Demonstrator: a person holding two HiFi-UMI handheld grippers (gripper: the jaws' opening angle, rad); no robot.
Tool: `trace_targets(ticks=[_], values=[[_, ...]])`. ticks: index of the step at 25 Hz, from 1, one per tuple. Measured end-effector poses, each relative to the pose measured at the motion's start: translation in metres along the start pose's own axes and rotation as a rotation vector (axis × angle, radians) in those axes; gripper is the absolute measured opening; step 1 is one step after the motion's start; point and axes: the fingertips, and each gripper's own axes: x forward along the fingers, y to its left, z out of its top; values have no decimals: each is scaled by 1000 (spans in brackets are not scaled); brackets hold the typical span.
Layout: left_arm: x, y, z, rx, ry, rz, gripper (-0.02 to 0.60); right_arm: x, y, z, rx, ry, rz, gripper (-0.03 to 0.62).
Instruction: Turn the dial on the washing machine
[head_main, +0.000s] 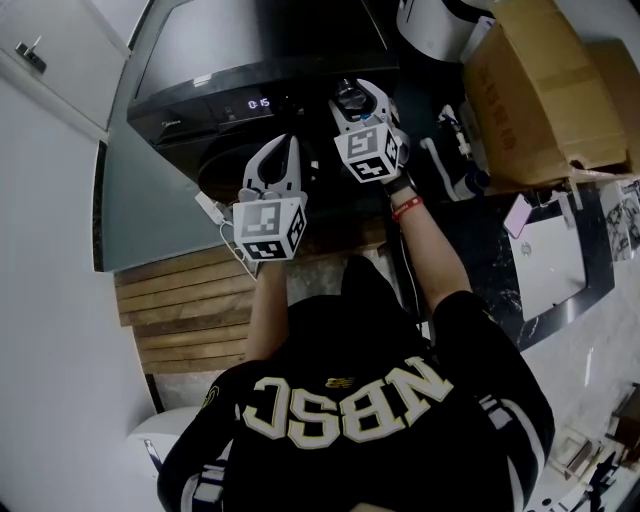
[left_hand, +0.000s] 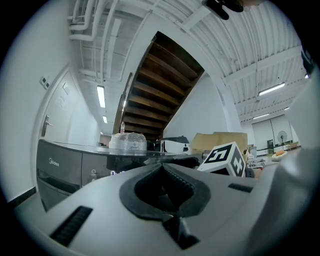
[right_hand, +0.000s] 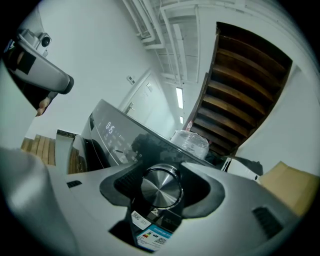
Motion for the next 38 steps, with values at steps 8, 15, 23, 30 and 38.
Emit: trace_targets(ticks=[8, 15, 23, 30, 38], values=[[1, 4, 3, 5, -9, 10, 14, -2, -19, -10, 431, -49, -31, 238], [2, 10, 4, 2, -15, 22, 14, -2, -20, -11, 482, -47, -27, 238], [8, 2, 5, 9, -19, 3, 14, -1, -19, -11, 490, -43, -24, 238], [10, 1, 5, 9, -22, 4, 14, 0, -23, -16, 634, -52, -32, 238], [11, 2, 5, 8, -23, 5, 14, -8, -36, -26, 1120, -105, -67, 236]])
